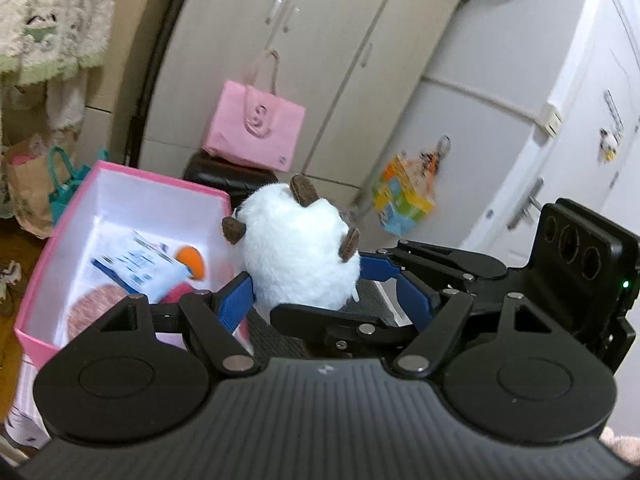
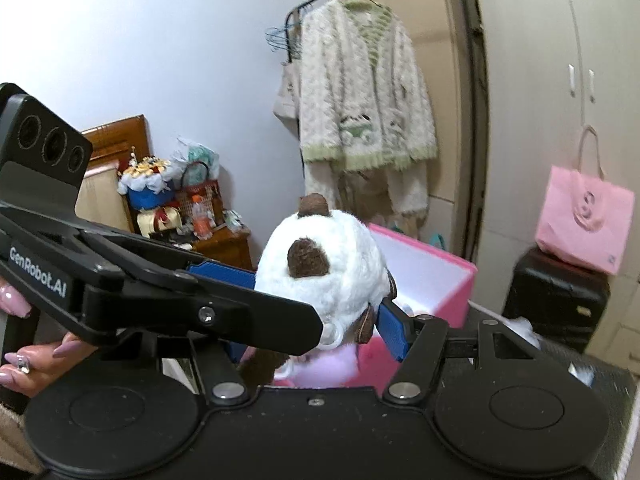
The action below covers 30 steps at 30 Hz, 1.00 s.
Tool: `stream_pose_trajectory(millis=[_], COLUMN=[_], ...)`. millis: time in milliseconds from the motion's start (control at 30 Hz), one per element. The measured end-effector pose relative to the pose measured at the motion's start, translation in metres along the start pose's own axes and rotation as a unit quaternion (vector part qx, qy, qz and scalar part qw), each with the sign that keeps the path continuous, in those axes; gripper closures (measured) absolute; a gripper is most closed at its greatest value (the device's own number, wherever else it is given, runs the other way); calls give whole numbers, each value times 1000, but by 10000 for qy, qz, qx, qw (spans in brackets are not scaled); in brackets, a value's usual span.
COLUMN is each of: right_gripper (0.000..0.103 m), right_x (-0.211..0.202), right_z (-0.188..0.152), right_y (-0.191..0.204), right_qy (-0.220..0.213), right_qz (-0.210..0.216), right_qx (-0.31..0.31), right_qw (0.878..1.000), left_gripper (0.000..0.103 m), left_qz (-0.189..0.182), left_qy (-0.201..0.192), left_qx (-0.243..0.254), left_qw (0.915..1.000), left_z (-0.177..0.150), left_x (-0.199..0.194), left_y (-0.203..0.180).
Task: Organize soft objects
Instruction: 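Carry the plush sheep into the pink shoebox and open both tools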
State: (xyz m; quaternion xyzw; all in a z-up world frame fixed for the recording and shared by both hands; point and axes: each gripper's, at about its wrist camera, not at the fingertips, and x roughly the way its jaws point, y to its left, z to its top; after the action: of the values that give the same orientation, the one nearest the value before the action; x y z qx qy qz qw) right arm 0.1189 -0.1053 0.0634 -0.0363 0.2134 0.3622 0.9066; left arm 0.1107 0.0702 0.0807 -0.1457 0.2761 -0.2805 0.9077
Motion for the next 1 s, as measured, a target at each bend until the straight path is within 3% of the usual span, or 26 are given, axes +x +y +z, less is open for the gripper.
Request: stream_pose_trajectory(millis=[233, 533, 633, 767, 1000], right_gripper=[34, 33, 32, 31, 28], right_x=[61, 130, 142, 143, 123], right_z=[10, -2, -5, -8, -3], right_y=[-8, -16, -15, -11, -6], right_qy=[266, 859, 1044, 1170, 1253], right_qz=[317, 576, 547, 256, -113], right_qx=[151, 328, 282, 54, -206], right_qw=[9990, 9941, 9926, 9928, 9918], left_gripper=[27, 26, 25, 24, 23], left_qz=[307, 699, 960, 1446, 1536], left_qy=[45, 492, 514, 385, 370], left_qx=[-353, -717, -618, -135, 274], left_qw=[9989, 9938, 9921, 9886, 9871], left_z=[12, 11, 9, 8, 6], left_x=[14, 44, 46, 42, 29], left_y=[53, 112, 119, 114, 93])
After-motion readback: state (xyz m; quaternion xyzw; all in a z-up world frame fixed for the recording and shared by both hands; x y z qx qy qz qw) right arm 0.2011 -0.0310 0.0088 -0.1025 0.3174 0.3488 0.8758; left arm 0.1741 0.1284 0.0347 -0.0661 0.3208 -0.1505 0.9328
